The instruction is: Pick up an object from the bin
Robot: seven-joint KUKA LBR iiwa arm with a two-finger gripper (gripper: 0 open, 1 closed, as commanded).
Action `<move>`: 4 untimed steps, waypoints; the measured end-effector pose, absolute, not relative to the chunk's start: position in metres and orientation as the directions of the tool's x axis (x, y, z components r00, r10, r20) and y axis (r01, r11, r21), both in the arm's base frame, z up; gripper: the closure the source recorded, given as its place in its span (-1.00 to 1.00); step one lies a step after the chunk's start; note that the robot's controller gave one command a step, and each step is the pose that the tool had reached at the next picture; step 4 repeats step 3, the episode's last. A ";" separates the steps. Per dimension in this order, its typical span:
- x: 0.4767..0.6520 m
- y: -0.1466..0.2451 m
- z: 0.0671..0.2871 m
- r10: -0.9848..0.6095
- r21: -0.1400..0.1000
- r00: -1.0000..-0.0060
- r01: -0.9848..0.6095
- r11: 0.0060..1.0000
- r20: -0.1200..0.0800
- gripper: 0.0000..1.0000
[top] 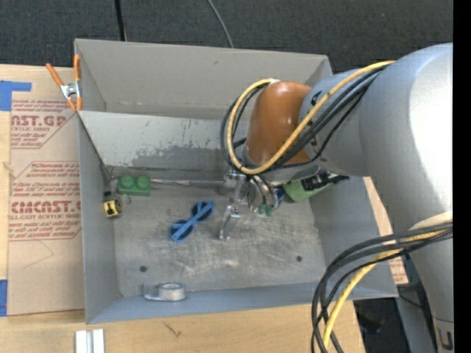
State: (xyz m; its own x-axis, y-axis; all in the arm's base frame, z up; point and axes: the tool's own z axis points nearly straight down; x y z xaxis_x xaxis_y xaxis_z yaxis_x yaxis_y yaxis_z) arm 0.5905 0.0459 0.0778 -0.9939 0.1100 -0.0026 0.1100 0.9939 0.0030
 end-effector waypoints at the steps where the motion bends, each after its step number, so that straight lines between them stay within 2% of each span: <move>1: 0.569 0.117 0.078 0.090 0.003 -0.996 0.090 0.996 -0.009 -1.00; 2: 0.571 0.113 0.079 0.094 0.003 -0.996 0.094 0.996 -0.013 1.00; 3: 0.567 0.119 0.245 0.063 0.004 -0.998 0.063 0.998 -0.011 1.00; 4: 0.567 0.119 0.245 0.063 0.004 -0.998 0.063 0.998 -0.011 1.00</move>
Offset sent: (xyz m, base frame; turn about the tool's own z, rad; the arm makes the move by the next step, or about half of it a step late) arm -0.0228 0.0664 -0.0023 -0.0147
